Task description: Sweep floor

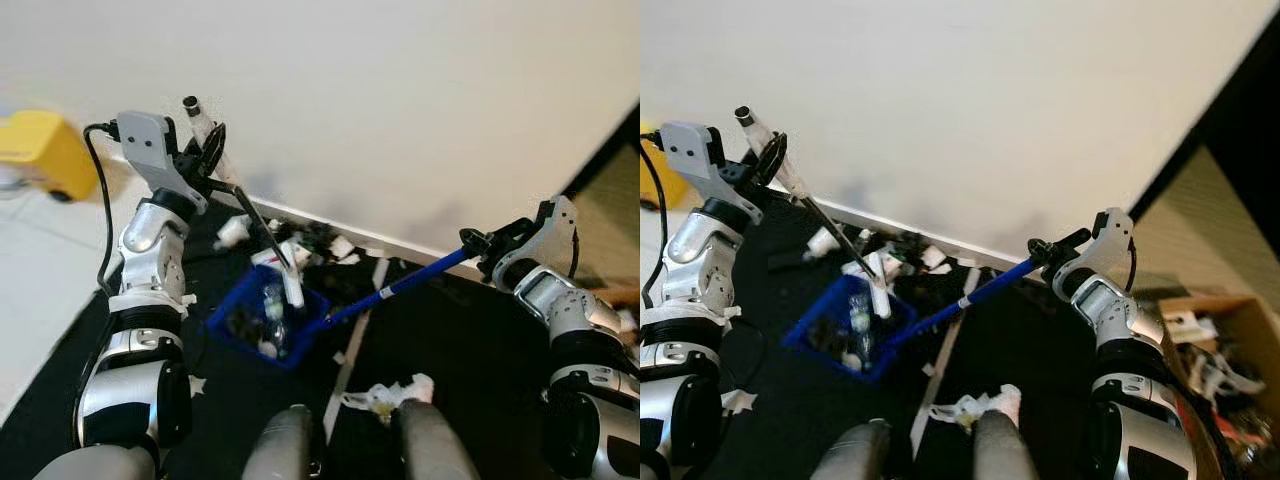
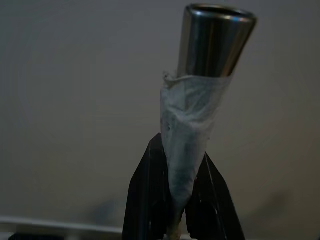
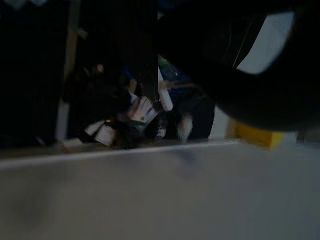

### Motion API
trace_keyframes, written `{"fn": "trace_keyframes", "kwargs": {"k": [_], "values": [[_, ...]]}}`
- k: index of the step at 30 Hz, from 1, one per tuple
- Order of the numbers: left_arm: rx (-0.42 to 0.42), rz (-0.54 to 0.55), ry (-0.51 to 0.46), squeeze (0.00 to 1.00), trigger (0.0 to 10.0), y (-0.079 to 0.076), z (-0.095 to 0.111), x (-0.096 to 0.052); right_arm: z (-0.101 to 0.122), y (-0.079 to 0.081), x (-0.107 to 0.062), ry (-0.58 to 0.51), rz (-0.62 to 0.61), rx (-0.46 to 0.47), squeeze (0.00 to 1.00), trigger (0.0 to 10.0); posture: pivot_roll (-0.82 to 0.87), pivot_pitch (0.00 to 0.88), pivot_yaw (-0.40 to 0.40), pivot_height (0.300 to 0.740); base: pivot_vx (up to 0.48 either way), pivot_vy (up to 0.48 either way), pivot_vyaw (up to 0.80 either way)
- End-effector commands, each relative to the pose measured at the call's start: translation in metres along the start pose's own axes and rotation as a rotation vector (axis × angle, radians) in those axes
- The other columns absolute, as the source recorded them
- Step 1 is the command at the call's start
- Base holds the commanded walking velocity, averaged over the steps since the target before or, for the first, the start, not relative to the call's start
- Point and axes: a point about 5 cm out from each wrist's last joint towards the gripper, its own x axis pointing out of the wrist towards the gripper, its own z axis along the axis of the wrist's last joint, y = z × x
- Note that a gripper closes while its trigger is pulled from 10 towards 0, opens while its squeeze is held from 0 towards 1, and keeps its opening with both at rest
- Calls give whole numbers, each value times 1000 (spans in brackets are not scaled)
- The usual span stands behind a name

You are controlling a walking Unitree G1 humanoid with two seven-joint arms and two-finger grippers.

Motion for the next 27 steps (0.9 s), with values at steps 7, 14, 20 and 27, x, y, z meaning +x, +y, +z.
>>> {"fn": "trace_keyframes", "kwargs": {"k": [7, 14, 20, 27], "values": [[-24, 1, 56, 0, 10000, -5, -11, -4, 11, 17, 1, -39, 146, -91, 0, 10000, 7, 61, 61, 740, 0, 0, 0], [-158, 46, -123, 0, 10000, 4, 27, 13, 15, 21, 3, -38, 151, -145, 0, 10000, 11, 51, 52, 740, 0, 0, 0], [-298, -1, -266, 0, 10000, 9, 70, 31, 11, 21, 6, -22, 141, -174, 0, 10000, 17, 40, 44, 740, 0, 0, 0], [-101, -67, -168, 0, 10000, 20, 74, 32, 7, 22, 9, -15, 133, -189, 0, 10000, 18, 35, 43, 740, 0, 0, 0]]}}
